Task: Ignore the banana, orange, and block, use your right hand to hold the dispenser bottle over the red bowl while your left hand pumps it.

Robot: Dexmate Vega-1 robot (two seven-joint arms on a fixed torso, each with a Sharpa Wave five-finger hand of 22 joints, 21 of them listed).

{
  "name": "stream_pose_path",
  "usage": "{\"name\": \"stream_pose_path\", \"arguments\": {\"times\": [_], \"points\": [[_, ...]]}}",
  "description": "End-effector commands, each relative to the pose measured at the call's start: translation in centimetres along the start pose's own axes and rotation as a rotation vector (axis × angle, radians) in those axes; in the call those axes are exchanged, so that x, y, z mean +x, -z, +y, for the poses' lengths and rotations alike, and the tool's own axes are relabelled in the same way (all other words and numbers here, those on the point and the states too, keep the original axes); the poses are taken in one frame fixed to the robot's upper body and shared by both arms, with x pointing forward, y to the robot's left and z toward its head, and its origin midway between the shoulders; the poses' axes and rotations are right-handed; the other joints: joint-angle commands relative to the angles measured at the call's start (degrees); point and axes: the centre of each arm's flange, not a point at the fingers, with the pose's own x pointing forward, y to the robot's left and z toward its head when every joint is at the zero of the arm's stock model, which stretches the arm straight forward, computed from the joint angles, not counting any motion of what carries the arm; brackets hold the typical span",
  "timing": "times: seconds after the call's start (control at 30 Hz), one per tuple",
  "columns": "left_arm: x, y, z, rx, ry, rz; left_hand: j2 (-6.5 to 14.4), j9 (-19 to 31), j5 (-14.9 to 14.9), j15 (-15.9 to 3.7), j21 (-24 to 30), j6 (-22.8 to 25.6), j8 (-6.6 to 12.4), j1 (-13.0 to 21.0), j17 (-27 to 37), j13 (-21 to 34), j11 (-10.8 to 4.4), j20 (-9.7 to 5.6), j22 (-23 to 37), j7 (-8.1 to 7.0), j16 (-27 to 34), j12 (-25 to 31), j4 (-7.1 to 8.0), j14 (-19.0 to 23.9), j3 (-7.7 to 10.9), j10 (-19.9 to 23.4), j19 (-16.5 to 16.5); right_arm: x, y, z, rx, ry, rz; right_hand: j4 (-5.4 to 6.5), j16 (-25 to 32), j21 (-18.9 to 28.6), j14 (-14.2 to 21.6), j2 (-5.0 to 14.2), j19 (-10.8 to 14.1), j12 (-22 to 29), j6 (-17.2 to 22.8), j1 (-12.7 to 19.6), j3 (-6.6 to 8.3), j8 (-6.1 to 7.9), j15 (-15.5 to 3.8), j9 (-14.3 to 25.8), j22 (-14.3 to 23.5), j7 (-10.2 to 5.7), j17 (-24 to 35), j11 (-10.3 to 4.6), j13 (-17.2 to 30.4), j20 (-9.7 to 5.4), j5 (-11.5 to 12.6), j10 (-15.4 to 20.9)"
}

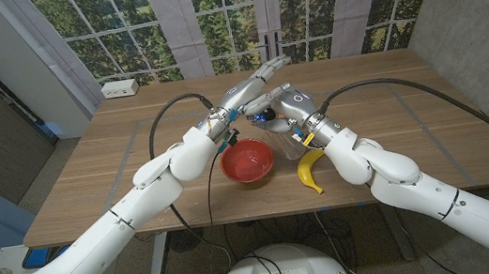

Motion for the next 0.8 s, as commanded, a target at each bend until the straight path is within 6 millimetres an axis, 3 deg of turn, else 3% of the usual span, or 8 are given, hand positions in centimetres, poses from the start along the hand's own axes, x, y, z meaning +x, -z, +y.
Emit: {"name": "stream_pose_path", "arguments": {"times": [0.03, 0.8], "points": [[-0.3, 0.0, 2.1, 0.034, -0.088, -0.005, 2.58, 0.16, -0.12, -2.37, 0.07, 0.09, 0.37, -0.37, 0.04, 0.19, -0.31, -0.19, 0.12, -0.25, 0.45, 0.27, -0.30, 0.05, -0.01, -0.18, -0.33, 0.3, 0.2, 0.3, -0.001, -0.011, 0.000, -0.04, -0.04, 0.44, 8.07, 4.37, -0.11, -0.36, 0.19, 4.98, -0.29, -0.29, -10.14, 0.13, 0.11, -0.15, 0.09, -0.34, 0.11, -8.59, 0.26, 0.23], [-2.2, 3.2, 4.4, -0.132, -0.181, 0.101, 2.21, 0.13, -0.19, -1.80, 0.71, 1.19, 0.66, -0.21, 0.01, 0.17, -0.21, 1.20, 0.12, -0.88, 0.67, 0.59, -0.88, 1.35, -0.16, 0.67, 1.52, 0.5, 1.4, 0.1, 0.021, 0.073, 0.013, 0.10, -0.53, 0.77, 8.27, 4.43, -0.31, -0.82, 0.20, 4.94, -0.43, -0.66, -10.13, 0.18, 0.09, -0.36, 0.29, -0.67, 0.30, -8.59, 0.30, 0.42]]}}
